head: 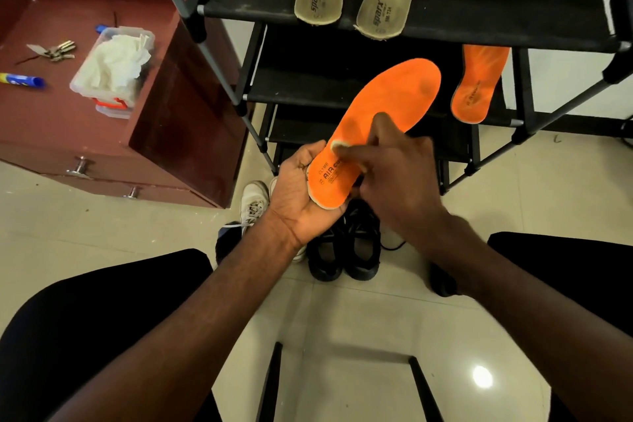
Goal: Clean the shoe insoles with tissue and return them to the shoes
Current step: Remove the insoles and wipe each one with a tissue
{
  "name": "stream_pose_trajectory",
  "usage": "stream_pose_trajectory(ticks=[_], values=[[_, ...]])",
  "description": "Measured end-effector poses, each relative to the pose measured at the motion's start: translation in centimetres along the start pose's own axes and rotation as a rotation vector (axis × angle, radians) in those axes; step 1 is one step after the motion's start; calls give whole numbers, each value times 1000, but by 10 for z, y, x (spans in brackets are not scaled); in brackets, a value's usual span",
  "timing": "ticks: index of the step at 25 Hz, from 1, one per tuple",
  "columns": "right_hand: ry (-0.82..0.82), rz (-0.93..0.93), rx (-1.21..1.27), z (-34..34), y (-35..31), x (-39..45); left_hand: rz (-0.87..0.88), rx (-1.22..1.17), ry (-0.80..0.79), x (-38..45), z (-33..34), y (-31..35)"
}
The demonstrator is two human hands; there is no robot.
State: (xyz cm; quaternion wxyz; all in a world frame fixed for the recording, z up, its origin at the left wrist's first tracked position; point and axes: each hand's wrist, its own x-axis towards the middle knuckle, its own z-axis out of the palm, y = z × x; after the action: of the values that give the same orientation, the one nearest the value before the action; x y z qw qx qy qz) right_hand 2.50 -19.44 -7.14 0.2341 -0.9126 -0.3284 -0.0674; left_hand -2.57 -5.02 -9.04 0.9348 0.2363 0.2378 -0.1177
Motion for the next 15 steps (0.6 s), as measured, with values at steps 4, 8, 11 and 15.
stream_pose_trajectory(ticks=[4, 8, 11, 15], values=[[6, 241, -81, -4, 25, 15, -22, 71, 45, -1, 4, -5], [-27, 256, -17, -3, 13, 4, -42, 26, 70, -2, 5, -5], [-77, 101, 77, 3, -13, -14, -35, -28, 81, -1, 0, 1], [-170, -88, 258, 9, -30, -26, -3, -85, 83, 0, -11, 10]])
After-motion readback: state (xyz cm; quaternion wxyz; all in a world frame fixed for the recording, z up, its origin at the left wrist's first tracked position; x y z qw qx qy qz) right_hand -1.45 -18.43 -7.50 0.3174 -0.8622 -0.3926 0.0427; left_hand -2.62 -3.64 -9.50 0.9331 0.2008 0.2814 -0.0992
